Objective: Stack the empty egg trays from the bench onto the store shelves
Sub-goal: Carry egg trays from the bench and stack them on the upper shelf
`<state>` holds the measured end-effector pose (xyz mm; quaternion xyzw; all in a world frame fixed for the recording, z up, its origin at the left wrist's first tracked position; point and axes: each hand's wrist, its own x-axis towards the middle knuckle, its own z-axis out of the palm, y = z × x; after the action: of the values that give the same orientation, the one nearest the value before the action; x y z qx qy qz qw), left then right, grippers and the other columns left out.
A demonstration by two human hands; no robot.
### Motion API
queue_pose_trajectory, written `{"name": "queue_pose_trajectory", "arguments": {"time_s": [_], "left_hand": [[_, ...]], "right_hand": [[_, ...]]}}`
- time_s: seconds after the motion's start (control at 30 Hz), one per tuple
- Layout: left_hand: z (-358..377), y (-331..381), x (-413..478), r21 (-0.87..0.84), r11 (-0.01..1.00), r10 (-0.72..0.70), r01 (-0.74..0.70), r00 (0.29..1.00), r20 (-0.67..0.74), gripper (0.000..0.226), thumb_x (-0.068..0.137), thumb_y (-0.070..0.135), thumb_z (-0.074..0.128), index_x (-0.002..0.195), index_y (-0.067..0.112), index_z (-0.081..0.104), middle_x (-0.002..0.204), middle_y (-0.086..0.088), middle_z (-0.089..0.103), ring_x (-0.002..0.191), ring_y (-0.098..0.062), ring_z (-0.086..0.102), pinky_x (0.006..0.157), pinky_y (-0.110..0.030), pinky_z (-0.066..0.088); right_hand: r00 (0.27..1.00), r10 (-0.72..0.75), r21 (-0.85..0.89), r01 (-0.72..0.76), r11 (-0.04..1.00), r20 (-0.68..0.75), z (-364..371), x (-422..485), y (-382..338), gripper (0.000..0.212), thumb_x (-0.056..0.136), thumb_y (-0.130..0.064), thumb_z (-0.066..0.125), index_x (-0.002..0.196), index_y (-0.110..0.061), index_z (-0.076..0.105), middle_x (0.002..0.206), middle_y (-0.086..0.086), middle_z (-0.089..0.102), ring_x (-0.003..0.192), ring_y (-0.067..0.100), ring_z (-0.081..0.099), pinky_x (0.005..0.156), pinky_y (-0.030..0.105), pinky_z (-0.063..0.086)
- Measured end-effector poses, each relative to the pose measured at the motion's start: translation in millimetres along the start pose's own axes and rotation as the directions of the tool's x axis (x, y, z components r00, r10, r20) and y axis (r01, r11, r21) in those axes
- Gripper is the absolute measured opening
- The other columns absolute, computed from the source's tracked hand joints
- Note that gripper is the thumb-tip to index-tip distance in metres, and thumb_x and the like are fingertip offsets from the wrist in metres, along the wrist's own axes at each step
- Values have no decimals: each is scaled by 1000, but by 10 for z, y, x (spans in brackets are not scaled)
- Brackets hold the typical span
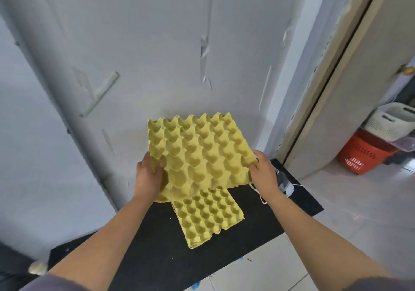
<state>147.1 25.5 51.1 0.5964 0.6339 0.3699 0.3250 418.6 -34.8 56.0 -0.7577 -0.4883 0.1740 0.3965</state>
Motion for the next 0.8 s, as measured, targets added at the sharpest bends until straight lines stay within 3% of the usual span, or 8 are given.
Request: {"name": "queue_pose_trajectory", "arguments": {"time_s": [0.2, 0.37, 0.47, 0.63, 0.8], "left_hand": [[-657, 392, -479, -62, 995, 68, -76, 990, -123, 44, 95, 25, 49, 138, 21, 40, 122, -6, 51, 104, -26, 53, 88, -39, 44], [-1440, 579, -1029, -71, 989, 108, -133, 954, -279, 46, 91, 28, 54, 135, 22, 45, 117, -13, 57, 105, -32, 57, 90, -45, 48], [-1962, 716, -1428, -90, 984, 113, -156, 924, -366, 58, 80, 42, 54, 134, 23, 44, 118, -9, 57, 106, -29, 56, 92, -47, 48], [-2760, 851, -2024, -67, 968, 180, -243, 853, -489, 46, 70, 41, 62, 115, 31, 55, 103, 7, 64, 97, -16, 61, 81, -34, 51], [-3658, 798, -2582, -35, 957, 205, -287, 758, -620, 31, 69, 37, 63, 96, 44, 51, 93, 19, 62, 89, -1, 60, 76, -26, 48]], "right_hand": [[988, -123, 137, 136, 981, -97, -323, -339, -473, 35, 99, -18, 44, 133, -11, 48, 127, 8, 50, 115, 23, 51, 89, 26, 36], [951, -285, 244, 307, 920, -121, -425, -724, -996, 37, 97, -22, 51, 132, -10, 49, 129, 8, 50, 120, 21, 47, 94, 22, 33], [924, -371, 330, 381, 864, -95, -376, -984, -1401, 41, 95, -28, 54, 132, -10, 49, 127, 4, 51, 119, 16, 46, 94, 23, 33], [875, -479, 456, 456, 765, -71, -270, -1455, -2115, 54, 83, -47, 53, 127, -15, 52, 121, -3, 52, 109, 8, 47, 89, 19, 31], [792, -610, 538, 525, 660, -26, -50, -2015, -2911, 77, 67, -66, 50, 127, -18, 53, 120, -1, 55, 109, 8, 49, 88, 21, 34]]}}
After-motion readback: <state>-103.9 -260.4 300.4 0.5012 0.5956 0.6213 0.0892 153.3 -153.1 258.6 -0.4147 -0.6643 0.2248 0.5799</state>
